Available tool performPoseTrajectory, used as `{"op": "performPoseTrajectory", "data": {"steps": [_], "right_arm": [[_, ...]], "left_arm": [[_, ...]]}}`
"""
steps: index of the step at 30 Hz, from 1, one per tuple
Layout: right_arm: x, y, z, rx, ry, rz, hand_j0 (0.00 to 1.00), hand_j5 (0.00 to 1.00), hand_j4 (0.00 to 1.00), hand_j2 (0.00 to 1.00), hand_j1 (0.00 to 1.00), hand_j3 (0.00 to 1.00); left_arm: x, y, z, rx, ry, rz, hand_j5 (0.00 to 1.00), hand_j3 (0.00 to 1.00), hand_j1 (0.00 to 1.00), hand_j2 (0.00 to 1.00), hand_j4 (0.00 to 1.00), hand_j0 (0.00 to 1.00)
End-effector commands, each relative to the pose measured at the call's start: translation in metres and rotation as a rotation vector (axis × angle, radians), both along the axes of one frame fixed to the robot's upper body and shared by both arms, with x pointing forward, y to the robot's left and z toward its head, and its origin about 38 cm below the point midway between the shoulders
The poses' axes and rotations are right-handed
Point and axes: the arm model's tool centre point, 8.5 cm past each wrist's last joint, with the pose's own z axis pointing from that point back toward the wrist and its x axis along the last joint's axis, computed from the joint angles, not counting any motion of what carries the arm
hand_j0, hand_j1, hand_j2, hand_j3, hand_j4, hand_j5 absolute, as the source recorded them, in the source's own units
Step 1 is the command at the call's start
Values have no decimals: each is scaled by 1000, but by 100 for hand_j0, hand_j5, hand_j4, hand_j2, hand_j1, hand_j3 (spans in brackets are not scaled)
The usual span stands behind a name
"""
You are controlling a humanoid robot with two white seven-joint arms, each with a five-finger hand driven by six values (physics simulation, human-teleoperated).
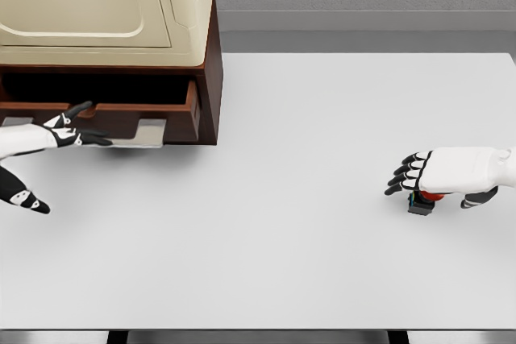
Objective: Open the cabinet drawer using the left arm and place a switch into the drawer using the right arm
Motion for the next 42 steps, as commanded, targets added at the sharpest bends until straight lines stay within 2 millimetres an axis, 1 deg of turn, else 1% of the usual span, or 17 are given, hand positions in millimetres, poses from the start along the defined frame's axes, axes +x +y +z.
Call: {"op": "performPoseTrajectory", "data": {"steps": [1, 11, 18, 20, 22, 24, 26, 27, 30, 33, 34, 35, 36, 38, 40, 41, 42], "right_arm": [[0, 0, 0, 3, 1, -3, 100, 100, 100, 100, 100, 100], [0, 0, 0, 3, 2, -3, 100, 100, 100, 100, 100, 100], [0, 0, -1, 3, 4, -4, 96, 96, 96, 96, 96, 96], [-1, 0, -1, 3, 5, -4, 94, 94, 94, 94, 94, 94], [-1, 0, -2, 3, 8, -4, 87, 87, 87, 87, 87, 87], [-1, 0, -2, 3, 8, -4, 86, 86, 86, 86, 86, 86], [-1, 0, -2, 3, 8, -4, 97, 97, 97, 97, 97, 97], [-1, 0, -2, 4, 7, -4, 100, 100, 100, 100, 100, 100], [-1, 0, -2, 4, 7, -4, 100, 100, 100, 100, 100, 100], [-1, 0, -2, 4, 7, -4, 100, 100, 100, 100, 100, 100], [-1, 0, -2, 4, 7, -4, 100, 100, 100, 100, 100, 100], [-1, 0, -2, 4, 7, -4, 100, 100, 100, 100, 100, 100], [-1, 0, -2, 4, 7, -4, 100, 100, 100, 100, 100, 100], [-1, 0, -2, 4, 7, -4, 100, 100, 100, 100, 100, 100], [-1, 0, -2, 4, 7, -4, 100, 100, 100, 100, 100, 100], [-1, -1, -1, 4, 6, -5, 100, 100, 100, 100, 100, 100], [-1, -1, -1, 4, 6, -5, 100, 100, 100, 100, 100, 100]], "left_arm": [[-9, -4, -14, 54, 16, -76, 100, 100, 100, 100, 100, 100], [-26, 6, -14, 79, 29, -147, 100, 100, 100, 100, 100, 100], [-33, 9, -19, 87, 54, -164, 100, 100, 100, 100, 100, 100], [-40, 18, -21, 115, 86, -148, 100, 100, 100, 100, 100, 100], [-41, 19, -22, 117, 92, -146, 100, 100, 100, 100, 100, 100], [-42, 23, -18, 118, 95, -135, 100, 100, 100, 100, 100, 100], [-42, 25, -16, 119, 97, -128, 100, 100, 100, 100, 100, 100], [-42, 25, -14, 116, 95, -125, 100, 100, 100, 100, 100, 100], [-42, 26, -14, 117, 95, -124, 100, 100, 100, 100, 100, 100], [-43, 30, -7, 113, 95, -107, 100, 100, 100, 100, 100, 100], [-42, 33, 2, 108, 85, -93, 100, 100, 100, 100, 100, 100], [-39, 38, 25, 74, 55, -57, 100, 100, 100, 100, 100, 100], [-36, 44, 61, 31, -2, -15, 100, 100, 100, 100, 100, 100], [-32, 44, 113, -90, -98, 25, 100, 100, 100, 100, 100, 100], [-33, 43, 150, -179, -170, 39, 100, 100, 100, 100, 100, 100], [-38, 46, 175, -215, -212, 57, 100, 100, 100, 100, 100, 100], [-40, 44, 190, -265, -246, 54, 100, 100, 100, 100, 100, 100]]}}
